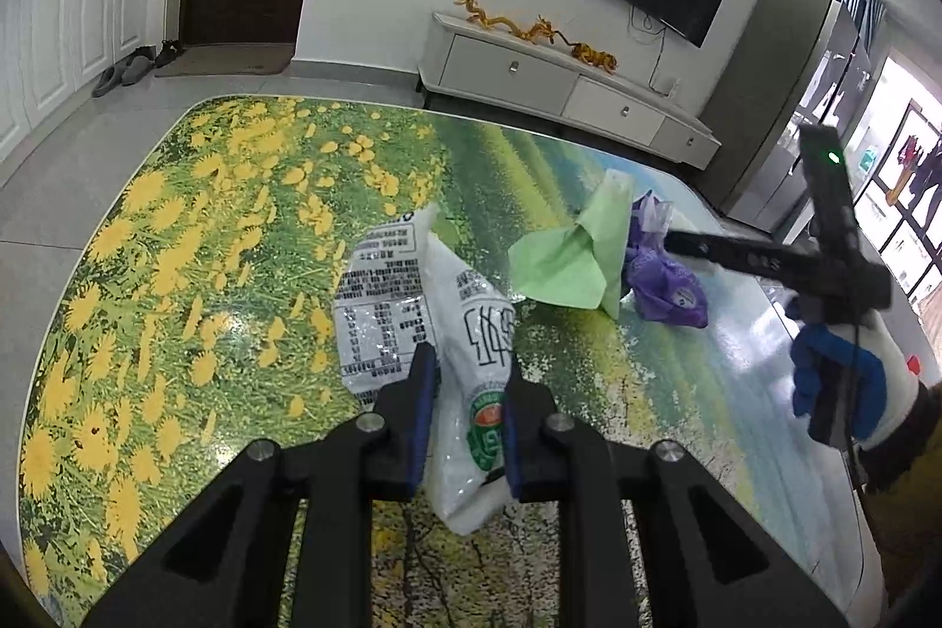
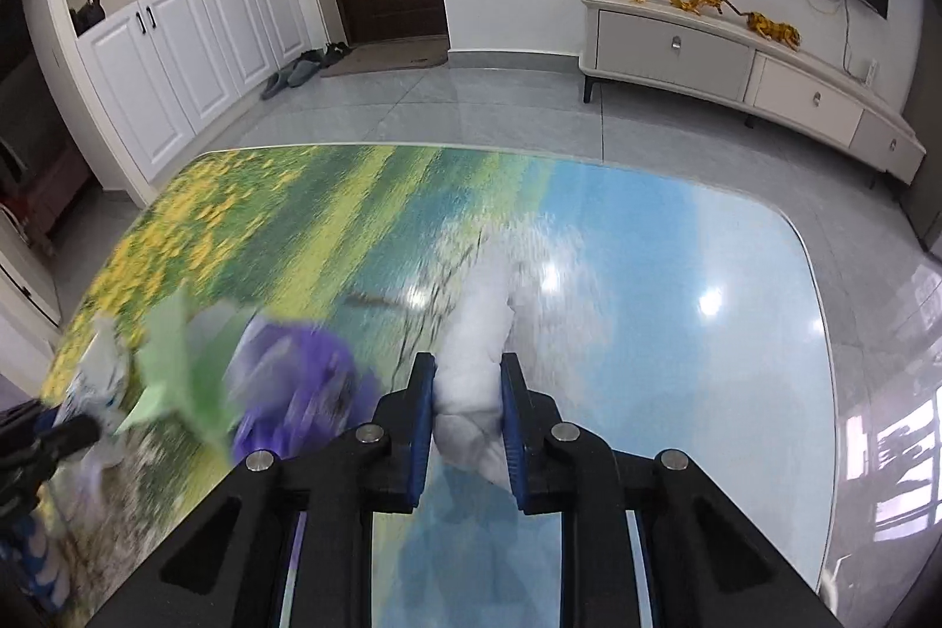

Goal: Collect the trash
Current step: 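Grasp the white printed plastic bag with the left gripper while the right grasps white tissue, then carry the white bag and tissue over the bin and open both grippers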

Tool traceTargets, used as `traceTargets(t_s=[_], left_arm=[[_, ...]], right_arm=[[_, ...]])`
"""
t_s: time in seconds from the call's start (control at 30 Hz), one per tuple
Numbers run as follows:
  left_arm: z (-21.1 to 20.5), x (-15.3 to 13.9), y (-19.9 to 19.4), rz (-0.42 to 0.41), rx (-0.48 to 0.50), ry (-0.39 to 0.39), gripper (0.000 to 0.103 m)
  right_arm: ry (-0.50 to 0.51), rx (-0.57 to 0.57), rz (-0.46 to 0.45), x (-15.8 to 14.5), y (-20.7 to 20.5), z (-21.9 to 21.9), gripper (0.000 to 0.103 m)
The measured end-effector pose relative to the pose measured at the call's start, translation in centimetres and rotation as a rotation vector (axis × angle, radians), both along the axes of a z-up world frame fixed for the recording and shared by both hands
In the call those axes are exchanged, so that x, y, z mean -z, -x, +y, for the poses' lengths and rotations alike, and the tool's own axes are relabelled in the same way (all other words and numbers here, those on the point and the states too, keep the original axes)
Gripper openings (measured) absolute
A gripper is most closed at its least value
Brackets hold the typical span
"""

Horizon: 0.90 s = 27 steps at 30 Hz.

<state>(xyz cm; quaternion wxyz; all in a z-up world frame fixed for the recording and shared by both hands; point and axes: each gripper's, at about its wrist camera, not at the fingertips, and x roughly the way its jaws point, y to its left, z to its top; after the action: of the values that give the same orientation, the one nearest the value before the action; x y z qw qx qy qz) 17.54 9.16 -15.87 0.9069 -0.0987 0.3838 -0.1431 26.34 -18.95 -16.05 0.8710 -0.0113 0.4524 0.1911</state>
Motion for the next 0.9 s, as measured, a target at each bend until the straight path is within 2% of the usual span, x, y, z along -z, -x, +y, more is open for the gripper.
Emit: traceTargets(t_s=[0.2, 0.5, 0.73, 0.9], left_arm=[[-0.7, -0.4, 3.1, -0.025, -0.003, 0.0, 0.015], [-3.2, -1.4, 8.3, -0.032, 0.071, 0.033, 0.013], [-7.6, -4.1, 11.3, -0.071, 0.187, 0.005, 0.013], [-13.2, -6.6, 12.4, -0.1, 0.319, -0.018, 0.013]], right_arm=[[-0.048, 0.006, 0.007, -1.2, 6.1, -2.0, 0.02], [-0.092, 0.028, 0.007, -3.1, 15.8, -5.0, 0.02], [-0.14, 0.124, -0.047, -5.1, 21.0, -9.6, 0.02], [-0.168, 0.228, -0.092, -6.0, 23.8, -15.1, 0.02]])
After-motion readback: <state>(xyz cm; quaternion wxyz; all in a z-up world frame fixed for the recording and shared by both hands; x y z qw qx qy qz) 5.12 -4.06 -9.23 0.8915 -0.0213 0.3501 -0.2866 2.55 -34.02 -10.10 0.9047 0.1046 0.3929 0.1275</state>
